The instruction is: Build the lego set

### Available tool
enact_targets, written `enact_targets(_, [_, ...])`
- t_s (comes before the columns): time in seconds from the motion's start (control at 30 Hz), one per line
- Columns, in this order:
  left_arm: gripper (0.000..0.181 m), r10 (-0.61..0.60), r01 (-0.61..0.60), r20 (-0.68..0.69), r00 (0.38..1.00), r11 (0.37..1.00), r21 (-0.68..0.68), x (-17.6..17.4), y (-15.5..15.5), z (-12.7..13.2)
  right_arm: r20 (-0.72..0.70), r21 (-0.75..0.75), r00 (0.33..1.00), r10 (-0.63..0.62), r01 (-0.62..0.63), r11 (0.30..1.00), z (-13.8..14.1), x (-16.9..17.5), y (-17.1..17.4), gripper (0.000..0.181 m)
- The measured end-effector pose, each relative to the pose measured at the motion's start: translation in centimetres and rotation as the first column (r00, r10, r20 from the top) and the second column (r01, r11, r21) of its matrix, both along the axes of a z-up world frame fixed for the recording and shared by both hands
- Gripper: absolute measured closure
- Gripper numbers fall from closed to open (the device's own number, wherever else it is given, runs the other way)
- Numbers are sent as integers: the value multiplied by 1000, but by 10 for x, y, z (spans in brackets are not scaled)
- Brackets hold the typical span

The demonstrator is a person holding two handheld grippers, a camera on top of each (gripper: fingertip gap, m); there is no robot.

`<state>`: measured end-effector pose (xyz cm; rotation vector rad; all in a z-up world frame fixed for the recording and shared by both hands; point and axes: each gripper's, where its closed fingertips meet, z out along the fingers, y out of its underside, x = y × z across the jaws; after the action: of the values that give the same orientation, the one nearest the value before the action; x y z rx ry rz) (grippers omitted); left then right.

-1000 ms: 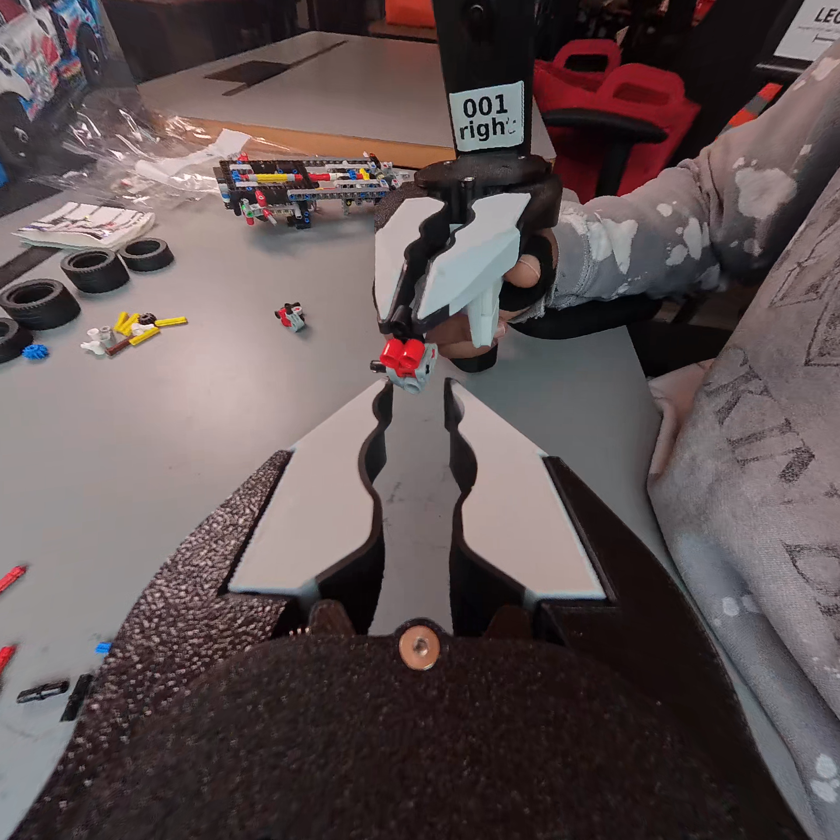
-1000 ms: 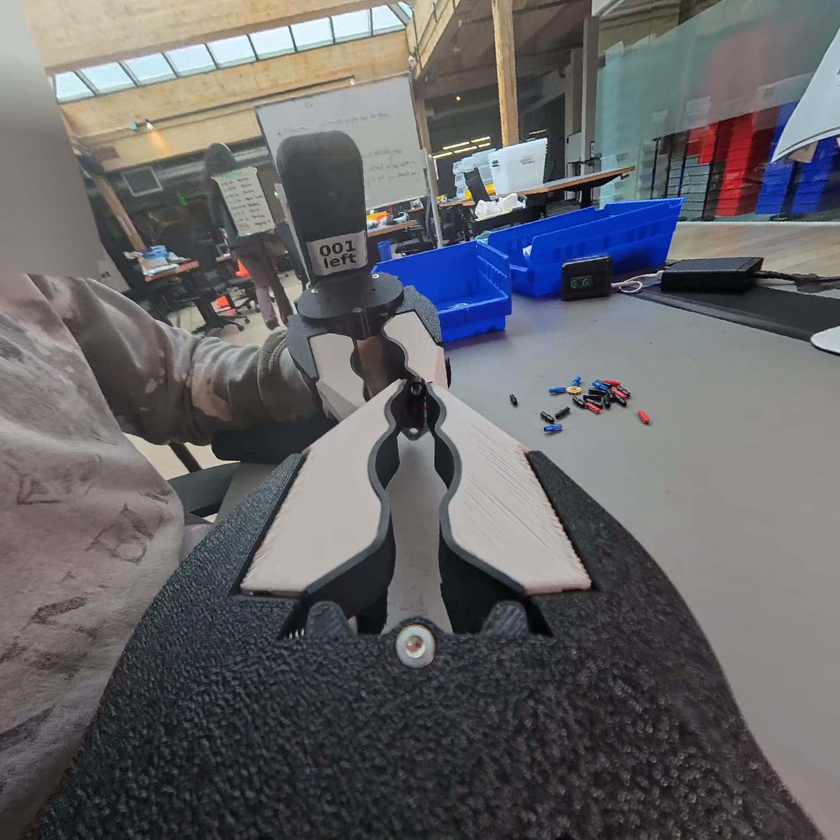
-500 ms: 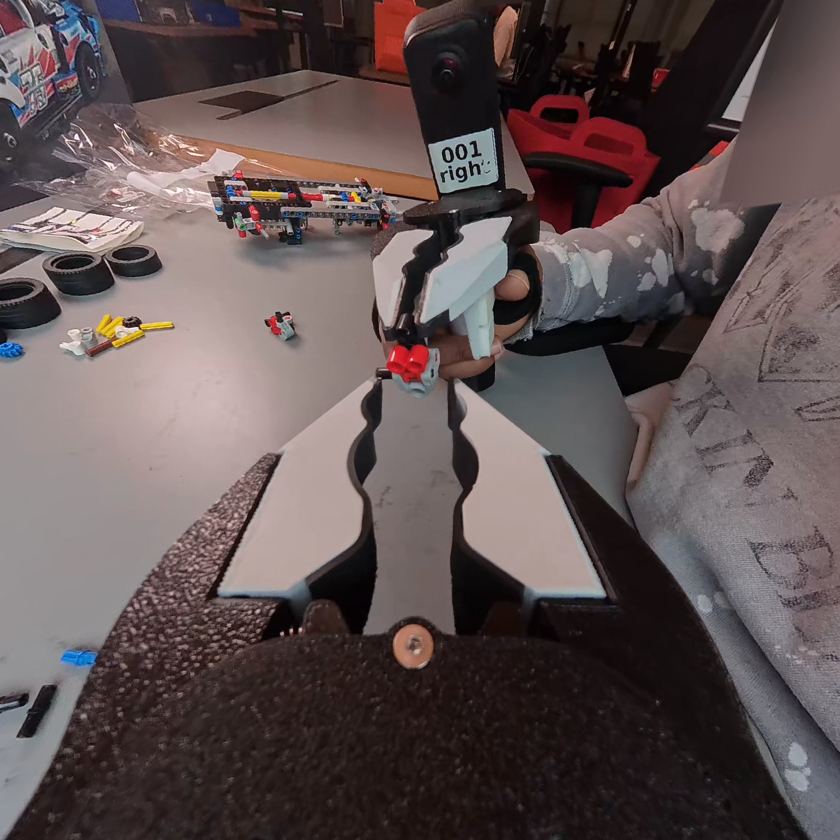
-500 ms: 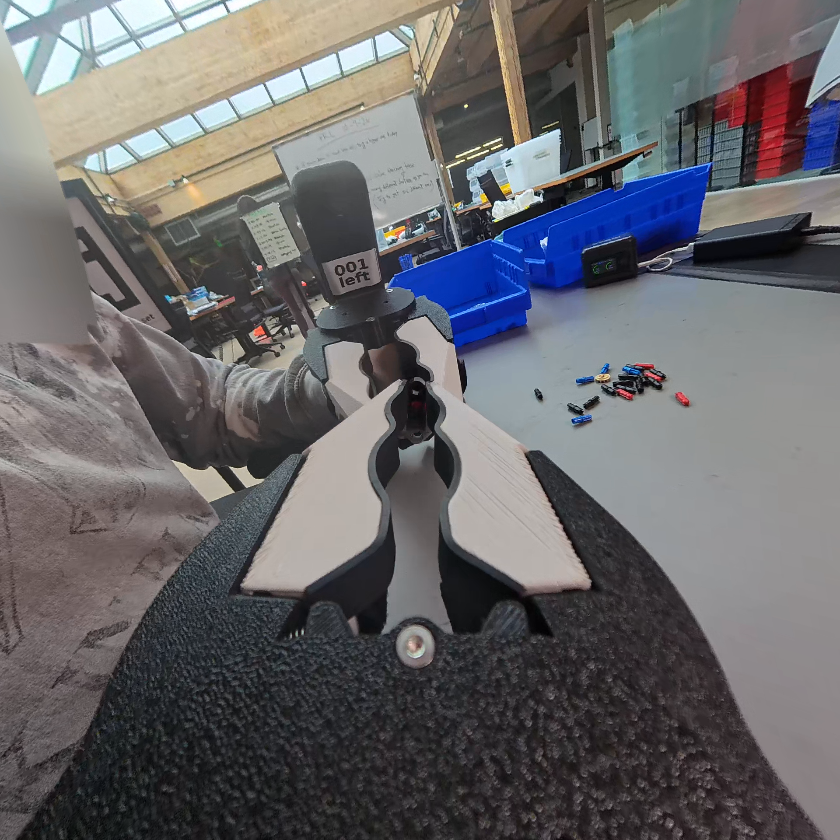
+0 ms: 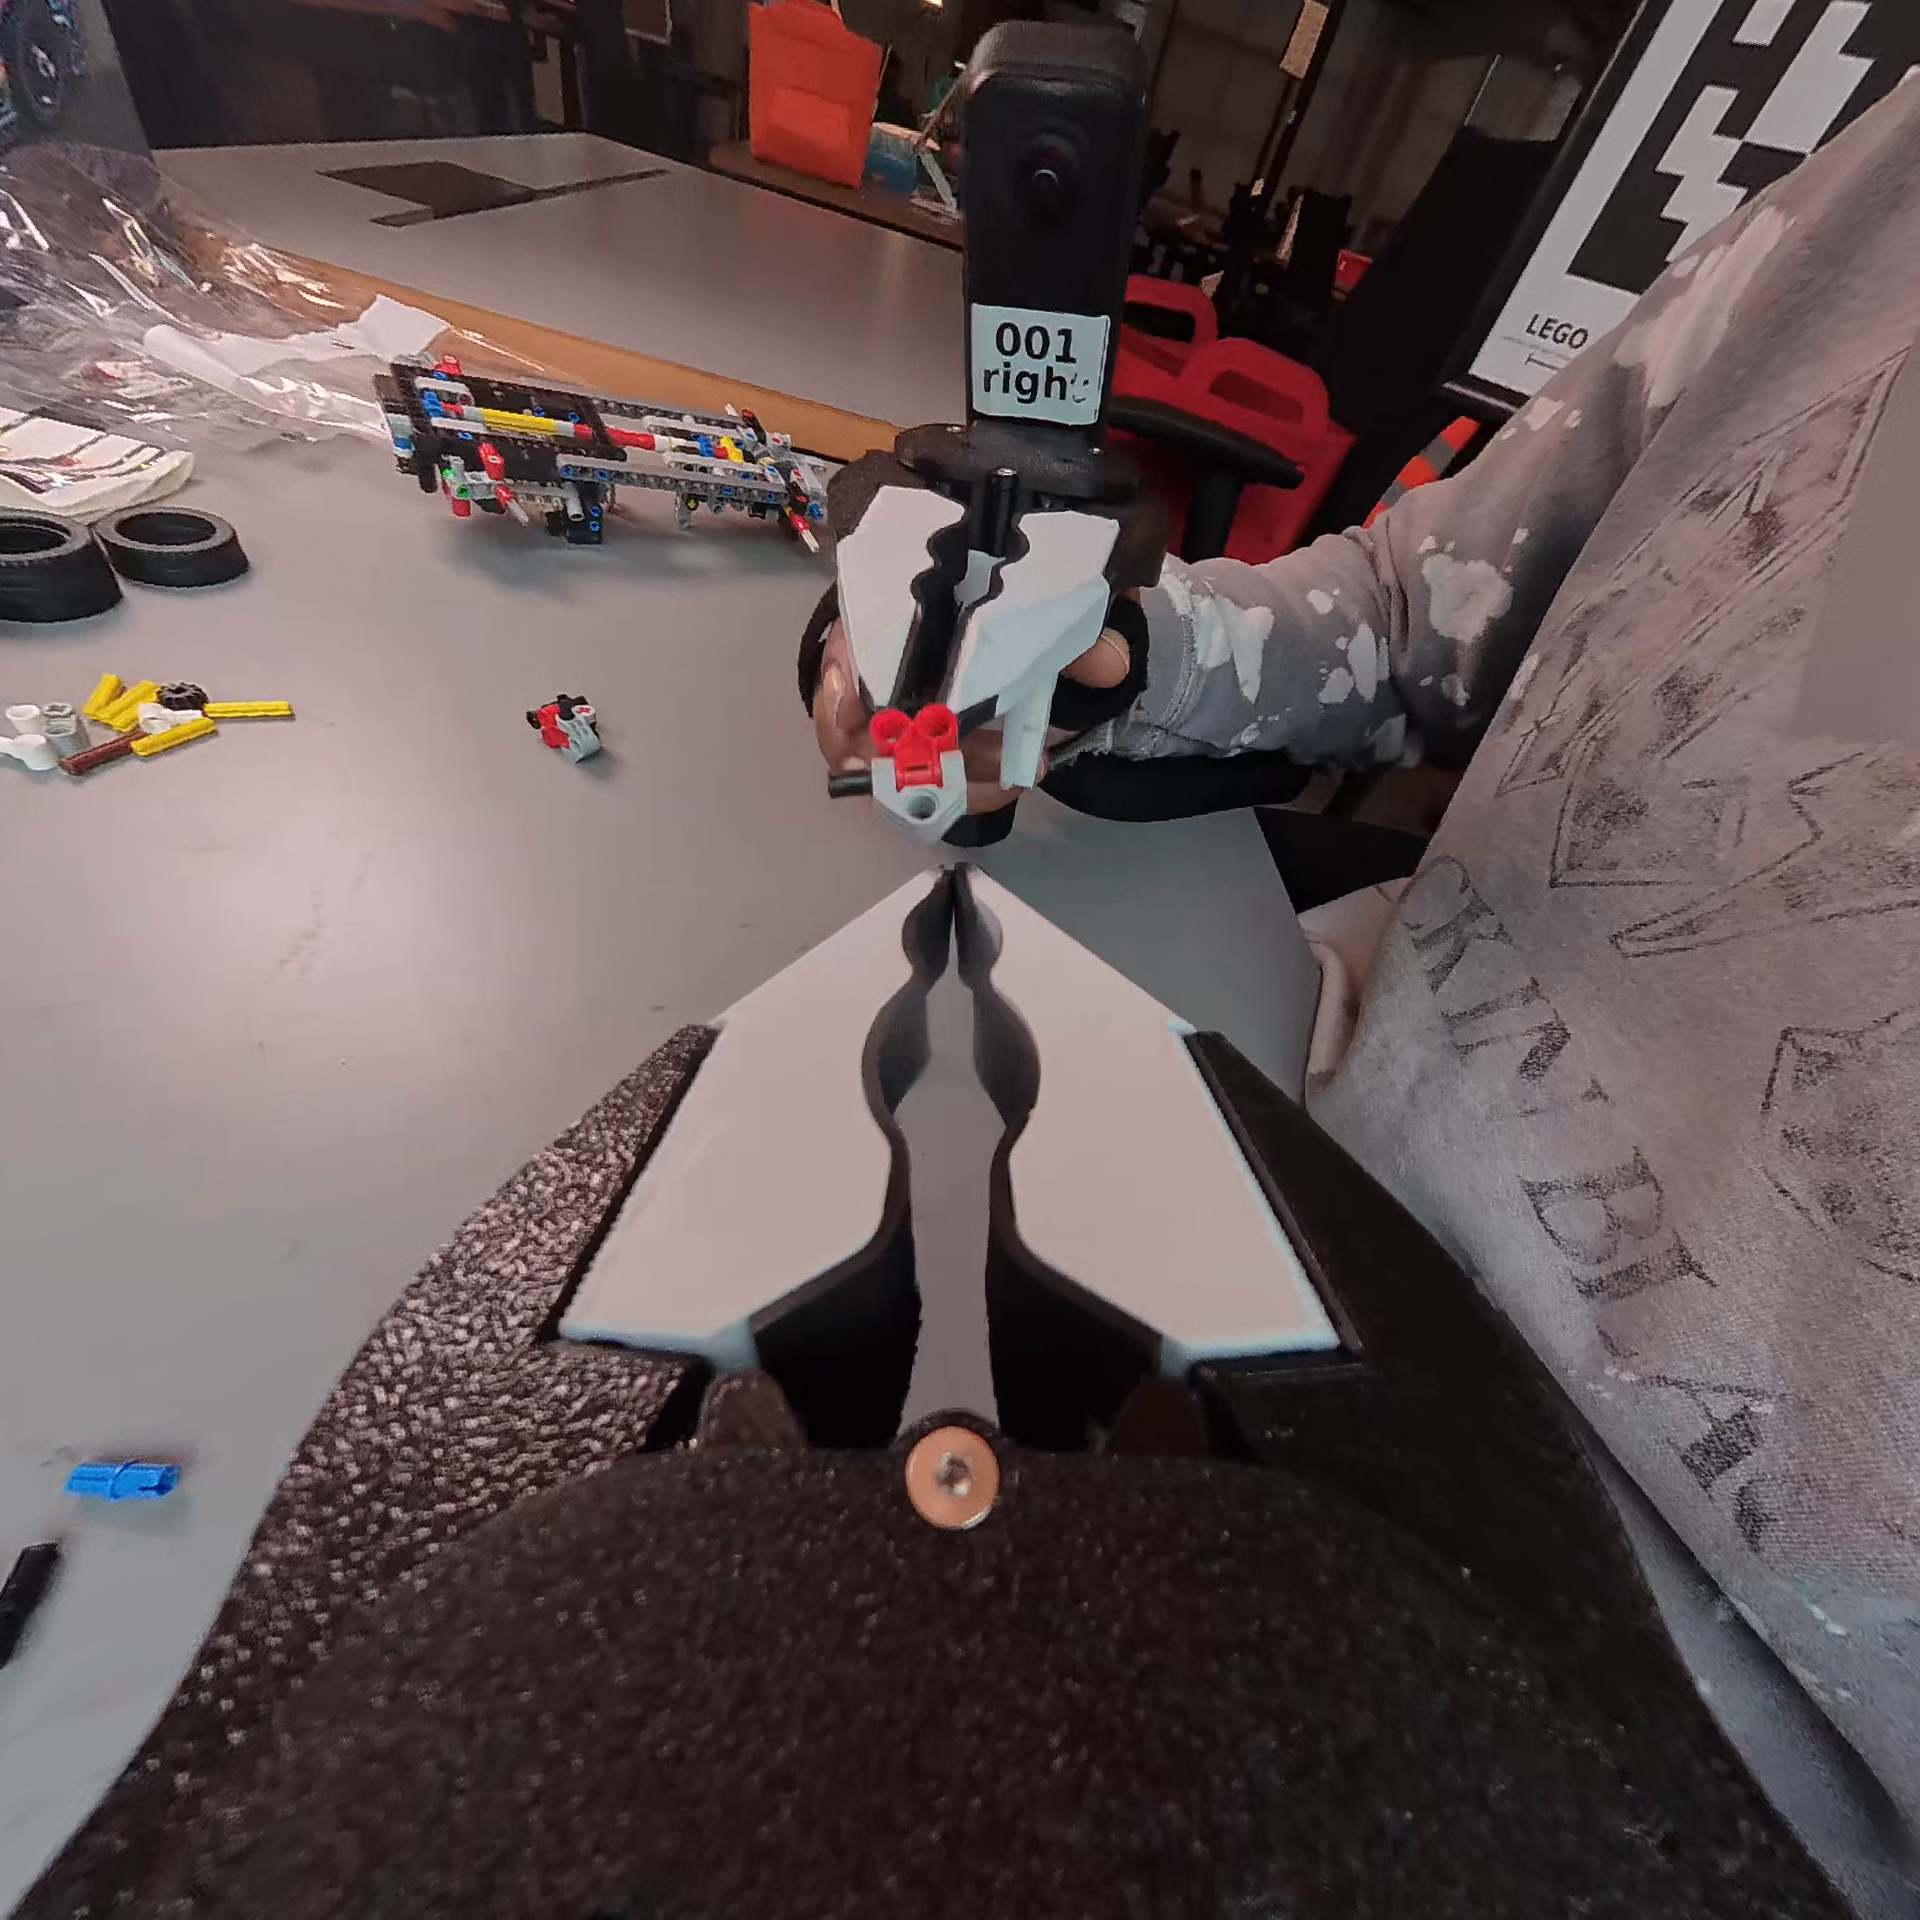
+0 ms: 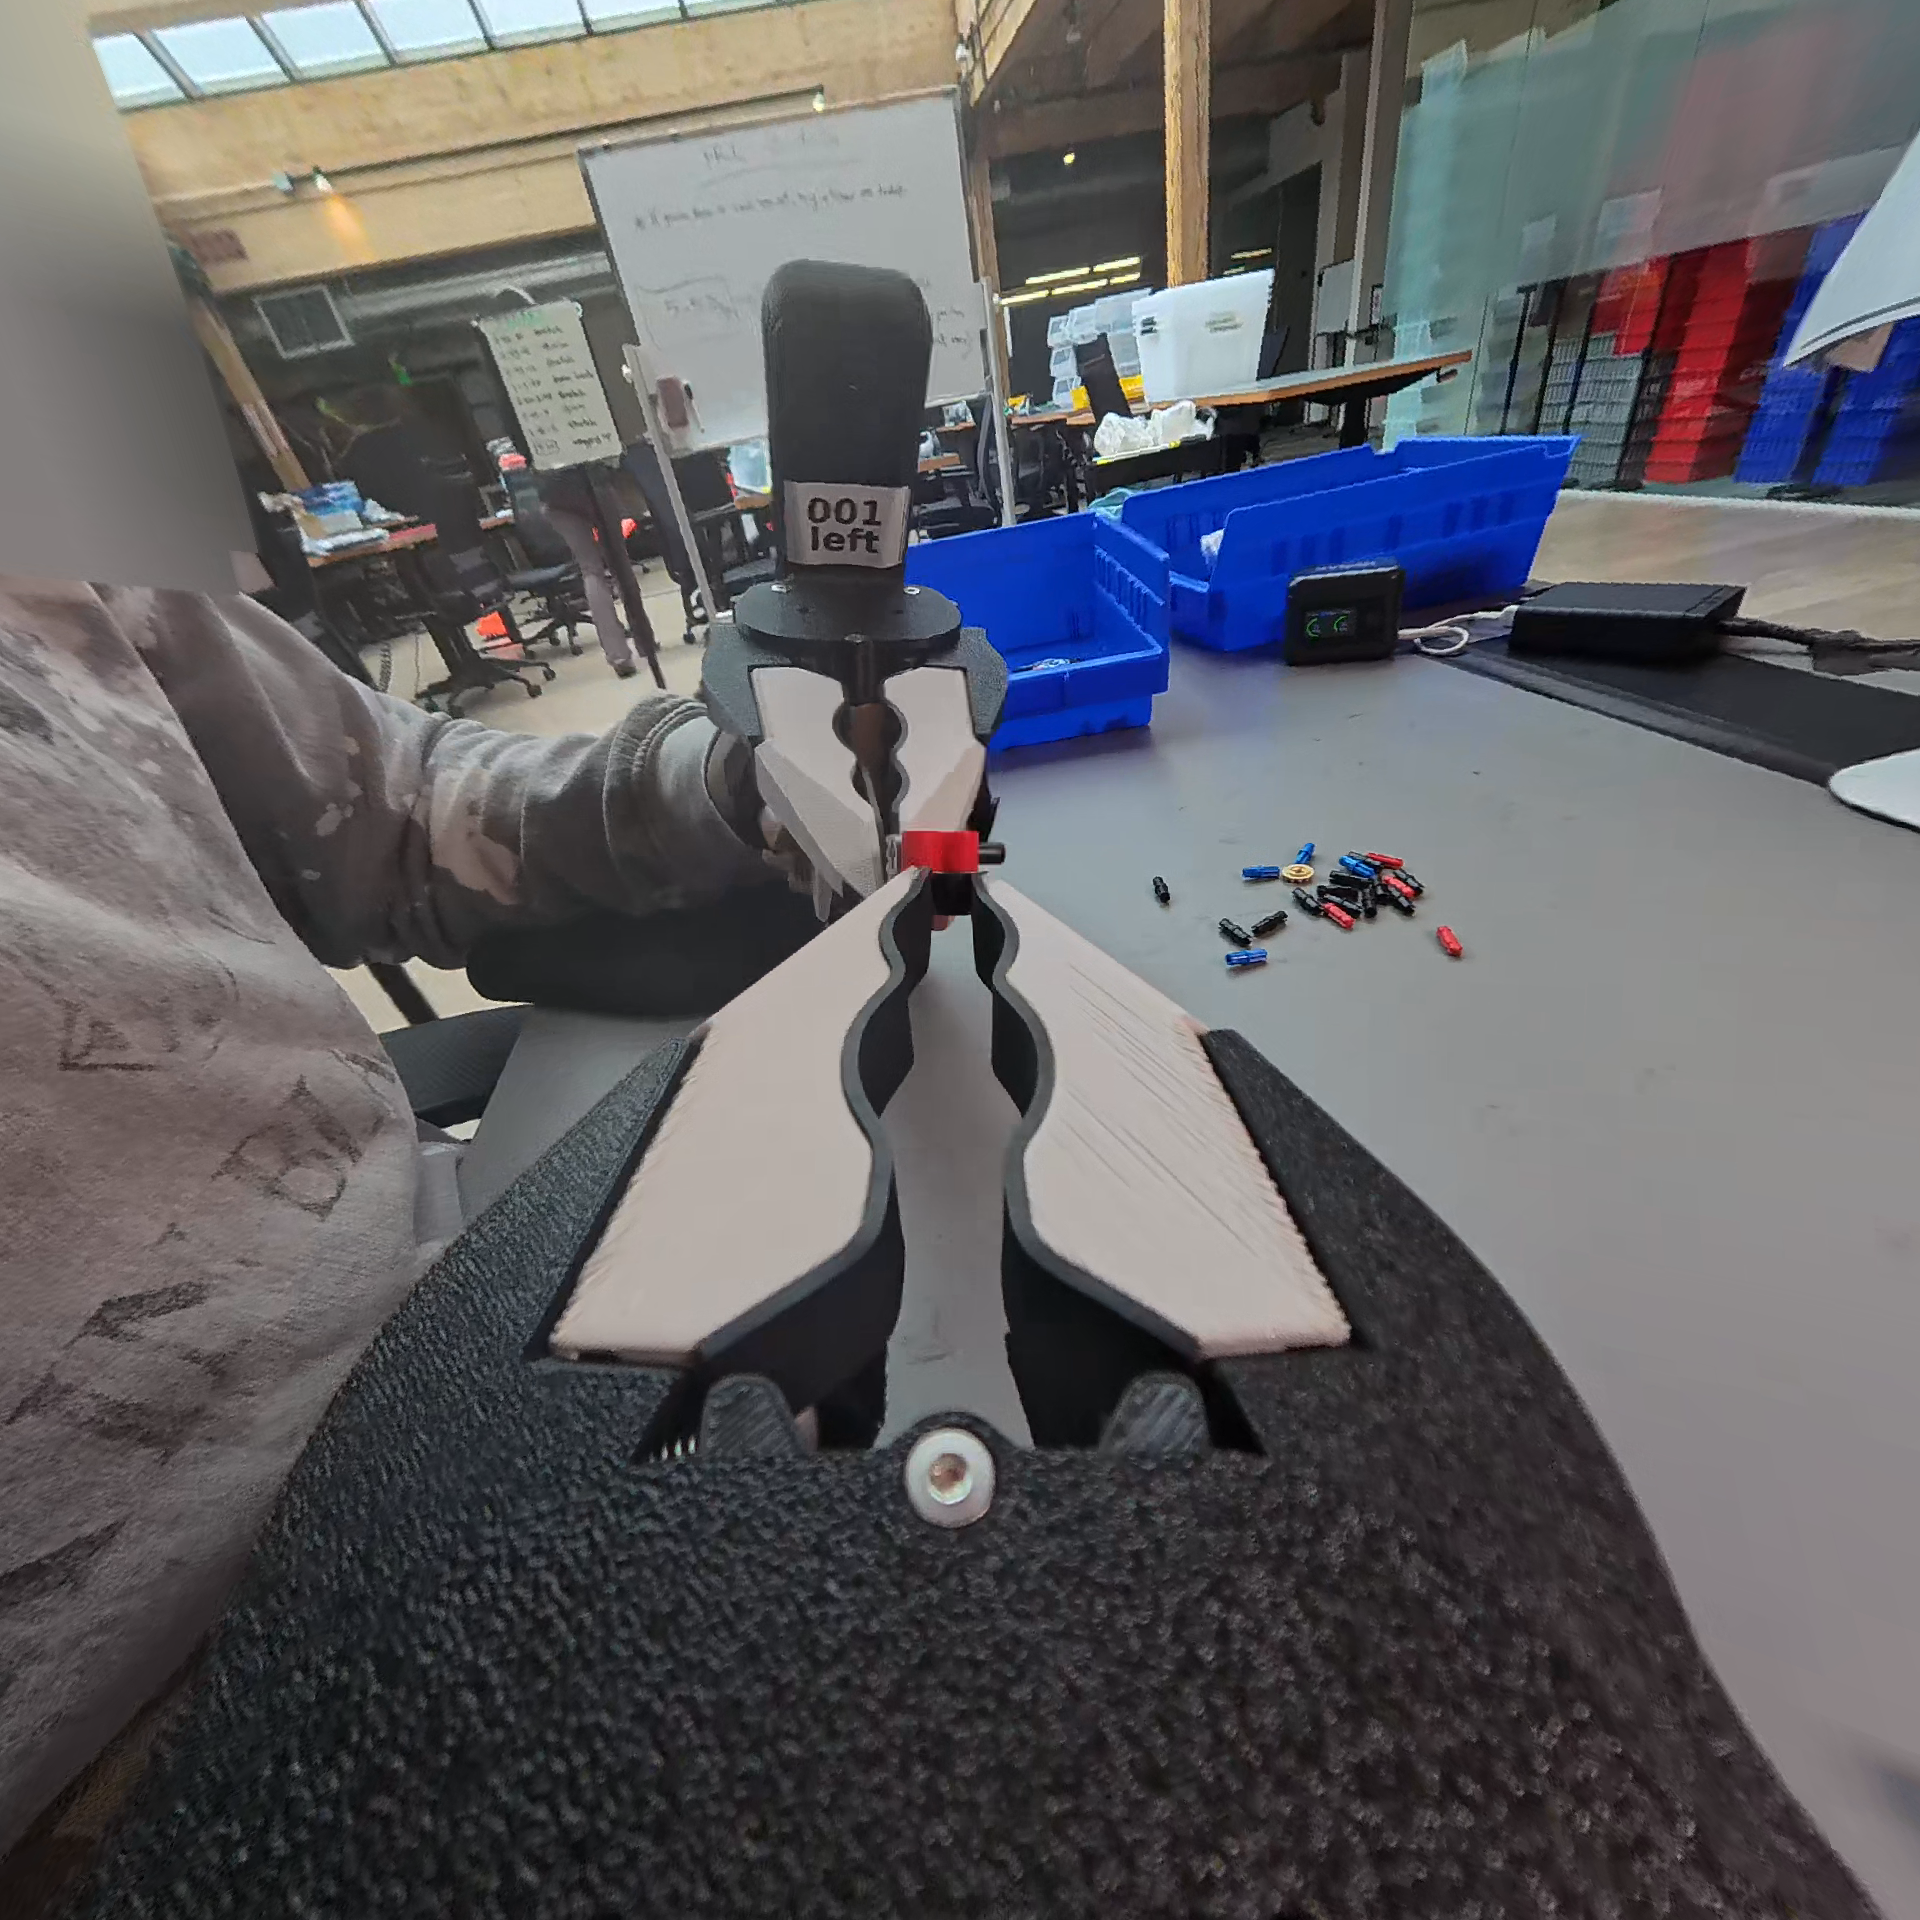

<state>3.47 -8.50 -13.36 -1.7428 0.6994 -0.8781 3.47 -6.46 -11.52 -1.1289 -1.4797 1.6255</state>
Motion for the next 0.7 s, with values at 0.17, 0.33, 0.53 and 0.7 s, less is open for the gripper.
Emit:
enact_targets(0.17, [181,57,-57,-12,998,998,15,-13,4,3,-40,-29,998,-38,37,999,10,6,15,175])
enact_targets(0.33, [148,64,-64,-7,998,998,1,-2,7,-1,-7,-20,1000,22,-23,1000,-3,-2,-10,175])
enact_targets(0.53, [156,33,-34,-69,997,999,-15,2,4,-5,17,-10,997,75,-74,997,-5,-2,-18,176])
enact_targets(0.7, [156,38,-38,-48,998,999,3,-12,-2,1,-90,-82,995,-50,42,996,24,12,28,181])
